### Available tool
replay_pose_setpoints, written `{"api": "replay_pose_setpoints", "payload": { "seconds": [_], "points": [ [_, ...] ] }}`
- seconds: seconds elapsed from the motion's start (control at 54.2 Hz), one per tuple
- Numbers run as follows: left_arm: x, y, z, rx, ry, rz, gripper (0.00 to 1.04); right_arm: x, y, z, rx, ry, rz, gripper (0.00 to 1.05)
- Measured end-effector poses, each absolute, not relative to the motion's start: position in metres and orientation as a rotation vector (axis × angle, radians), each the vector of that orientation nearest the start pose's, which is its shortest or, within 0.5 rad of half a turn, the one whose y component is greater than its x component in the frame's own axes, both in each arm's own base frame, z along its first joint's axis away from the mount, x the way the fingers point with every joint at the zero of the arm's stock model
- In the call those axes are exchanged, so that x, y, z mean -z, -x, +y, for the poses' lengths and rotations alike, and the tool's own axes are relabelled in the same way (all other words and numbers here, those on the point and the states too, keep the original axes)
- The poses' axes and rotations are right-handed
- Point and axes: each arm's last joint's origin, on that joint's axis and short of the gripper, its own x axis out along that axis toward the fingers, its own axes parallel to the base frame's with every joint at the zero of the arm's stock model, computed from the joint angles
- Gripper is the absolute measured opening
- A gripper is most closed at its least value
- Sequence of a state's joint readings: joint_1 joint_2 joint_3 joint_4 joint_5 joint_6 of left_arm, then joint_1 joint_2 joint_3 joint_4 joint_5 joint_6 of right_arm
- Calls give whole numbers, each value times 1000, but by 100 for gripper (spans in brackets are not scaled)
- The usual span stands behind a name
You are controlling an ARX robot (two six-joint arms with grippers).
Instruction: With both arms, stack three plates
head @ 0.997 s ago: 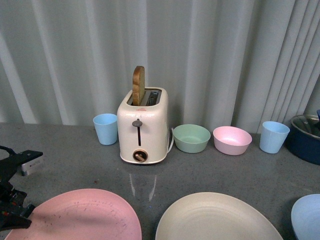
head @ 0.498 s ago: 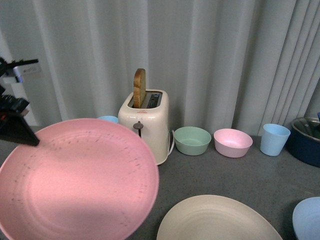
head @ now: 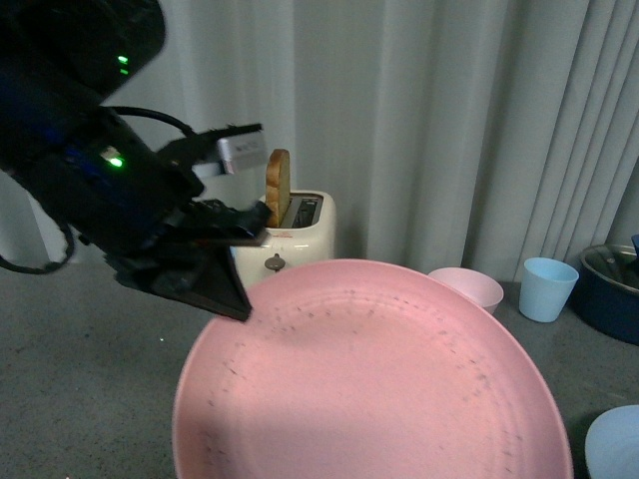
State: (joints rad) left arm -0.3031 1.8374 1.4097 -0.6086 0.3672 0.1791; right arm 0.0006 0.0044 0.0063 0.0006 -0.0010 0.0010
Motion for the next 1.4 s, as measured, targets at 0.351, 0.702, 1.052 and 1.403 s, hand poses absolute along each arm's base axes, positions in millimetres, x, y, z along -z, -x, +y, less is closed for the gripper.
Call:
{"api": "replay_pose_setpoints", "payload": {
  "seconds": [0.351,0.702,1.052,1.403],
  "points": [
    [-185,-390,-175,703,-165,1070,3,-165,-98,0,-2,-1,-2,97],
    [-149,-418,-190,645,-183,1087,3,-165,-98,0,-2,-1,-2,97],
    [-135,-421,-195,628,-205,1090,3,-165,-98,0,-2,-1,-2,97],
    [-133,-419,-203,644,-218,1070,40,-165,-98,0,-2,-1,-2,97]
  ]
}}
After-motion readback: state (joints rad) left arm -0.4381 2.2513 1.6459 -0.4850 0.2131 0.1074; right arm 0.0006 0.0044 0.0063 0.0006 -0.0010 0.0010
